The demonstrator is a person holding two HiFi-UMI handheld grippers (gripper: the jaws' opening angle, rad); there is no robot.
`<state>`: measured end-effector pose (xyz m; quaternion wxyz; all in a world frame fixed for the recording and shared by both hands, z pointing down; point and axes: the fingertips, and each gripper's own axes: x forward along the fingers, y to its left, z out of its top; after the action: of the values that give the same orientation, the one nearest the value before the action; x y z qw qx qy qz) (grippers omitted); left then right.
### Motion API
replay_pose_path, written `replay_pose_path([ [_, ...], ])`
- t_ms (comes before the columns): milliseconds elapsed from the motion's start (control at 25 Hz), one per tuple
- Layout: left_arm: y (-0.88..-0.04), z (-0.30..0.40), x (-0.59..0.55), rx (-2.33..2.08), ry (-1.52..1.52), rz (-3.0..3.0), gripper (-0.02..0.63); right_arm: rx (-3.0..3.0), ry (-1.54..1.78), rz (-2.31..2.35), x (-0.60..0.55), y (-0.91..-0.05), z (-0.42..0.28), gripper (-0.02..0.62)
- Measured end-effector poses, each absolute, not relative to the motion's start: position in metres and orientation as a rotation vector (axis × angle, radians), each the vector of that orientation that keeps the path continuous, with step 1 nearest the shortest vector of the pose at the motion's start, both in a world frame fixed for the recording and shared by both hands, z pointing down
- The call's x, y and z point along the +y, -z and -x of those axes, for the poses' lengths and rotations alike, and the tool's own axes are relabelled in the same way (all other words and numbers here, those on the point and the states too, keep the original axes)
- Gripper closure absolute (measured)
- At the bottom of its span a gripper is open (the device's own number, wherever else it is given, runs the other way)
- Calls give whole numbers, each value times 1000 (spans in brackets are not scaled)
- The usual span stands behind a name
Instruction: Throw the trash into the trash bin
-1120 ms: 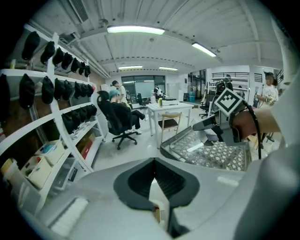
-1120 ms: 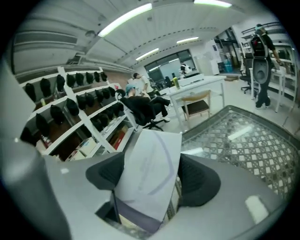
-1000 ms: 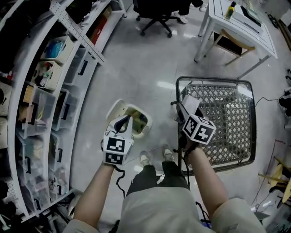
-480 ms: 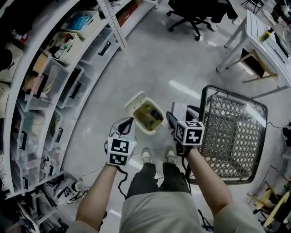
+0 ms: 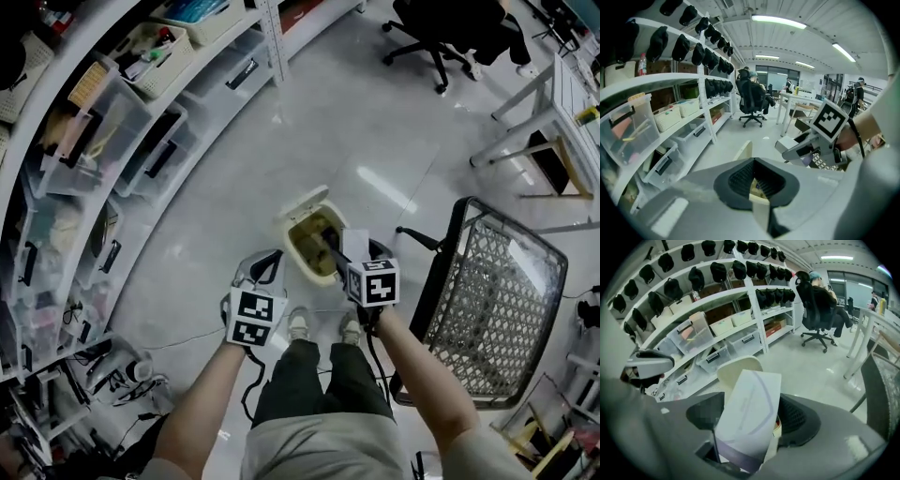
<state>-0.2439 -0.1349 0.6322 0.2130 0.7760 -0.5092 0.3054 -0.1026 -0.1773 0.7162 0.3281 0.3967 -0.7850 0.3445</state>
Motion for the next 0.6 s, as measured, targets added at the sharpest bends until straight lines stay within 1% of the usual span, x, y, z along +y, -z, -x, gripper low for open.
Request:
replay_pose_path([
  [320,-710,266,-123,-1402,-852,-2100,604,-1972,-881,-923,-163,-820,126,230],
  [600,-750,279,-112,-1397,-836,-2050,604,-1914,-848,-875,-165,-876,132,217],
])
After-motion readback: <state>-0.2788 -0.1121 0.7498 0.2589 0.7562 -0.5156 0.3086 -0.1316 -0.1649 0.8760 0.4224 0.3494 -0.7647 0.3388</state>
